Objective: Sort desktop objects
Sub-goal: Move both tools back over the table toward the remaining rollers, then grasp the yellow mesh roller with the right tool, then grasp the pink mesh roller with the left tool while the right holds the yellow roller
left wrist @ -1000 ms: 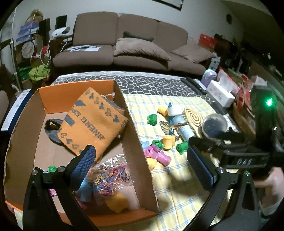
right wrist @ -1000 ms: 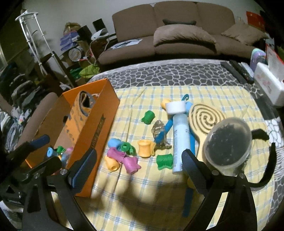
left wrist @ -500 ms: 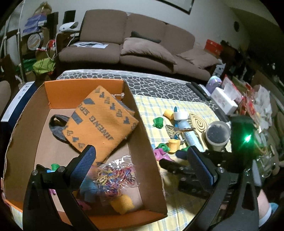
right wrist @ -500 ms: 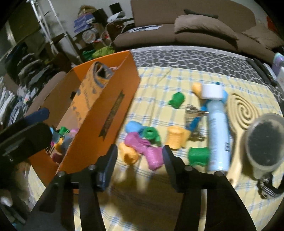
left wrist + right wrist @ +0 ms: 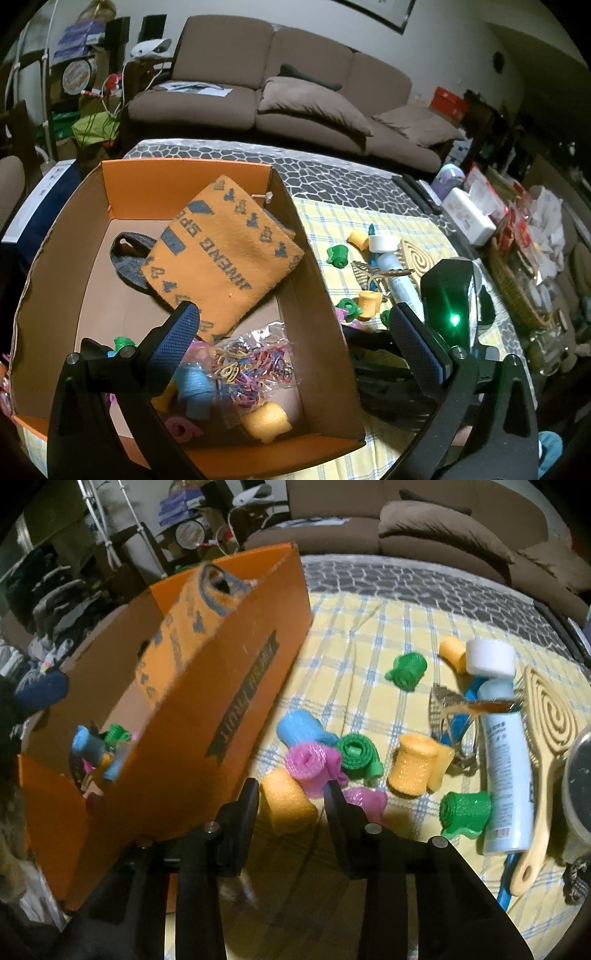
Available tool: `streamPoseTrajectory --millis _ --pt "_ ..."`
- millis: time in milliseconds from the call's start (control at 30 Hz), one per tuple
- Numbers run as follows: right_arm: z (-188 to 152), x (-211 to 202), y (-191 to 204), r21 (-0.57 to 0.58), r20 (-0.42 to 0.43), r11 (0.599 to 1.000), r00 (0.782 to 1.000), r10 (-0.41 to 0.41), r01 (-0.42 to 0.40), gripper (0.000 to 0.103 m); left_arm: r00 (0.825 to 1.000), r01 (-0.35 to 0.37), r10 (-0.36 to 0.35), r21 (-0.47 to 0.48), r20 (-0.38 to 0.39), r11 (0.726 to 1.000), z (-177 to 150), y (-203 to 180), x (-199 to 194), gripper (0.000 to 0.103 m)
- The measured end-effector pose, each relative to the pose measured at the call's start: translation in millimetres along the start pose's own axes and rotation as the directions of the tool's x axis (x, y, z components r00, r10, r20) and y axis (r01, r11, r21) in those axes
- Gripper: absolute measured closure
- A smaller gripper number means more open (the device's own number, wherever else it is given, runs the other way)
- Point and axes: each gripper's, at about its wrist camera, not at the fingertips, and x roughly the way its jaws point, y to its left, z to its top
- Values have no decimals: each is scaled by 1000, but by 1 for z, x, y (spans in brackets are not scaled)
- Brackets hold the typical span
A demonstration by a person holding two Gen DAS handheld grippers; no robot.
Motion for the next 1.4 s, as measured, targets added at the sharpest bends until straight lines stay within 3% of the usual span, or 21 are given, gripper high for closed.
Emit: streamPoseTrajectory --millis 267,500,700,967,1133,1400 --pt "1 -9 2 -6 4 1000 1000 16 -16 78 1000 16 -16 5 -2 1000 0 -5 1 0" --pt "11 -56 -22 69 114 997 993 36 -44 79 999 52 -52 51 -1 997 -3 -22 4 0" --pt "14 -94 -57 156 183 987 983 6 -35 79 996 91 -90 177 -14 980 -11 -61 10 2" --pt "9 -128 -92 223 229 974 973 -23 -29 79 995 100 -88 361 -48 927 -30 -131 35 3" --pt "6 -142 -108 253 256 966 966 -21 -46 79 991 100 -61 368 -116 924 -41 -148 72 12" --pt "0 -157 -122 273 280 959 960 -7 -72 79 980 42 25 326 -199 944 -51 -140 125 44"
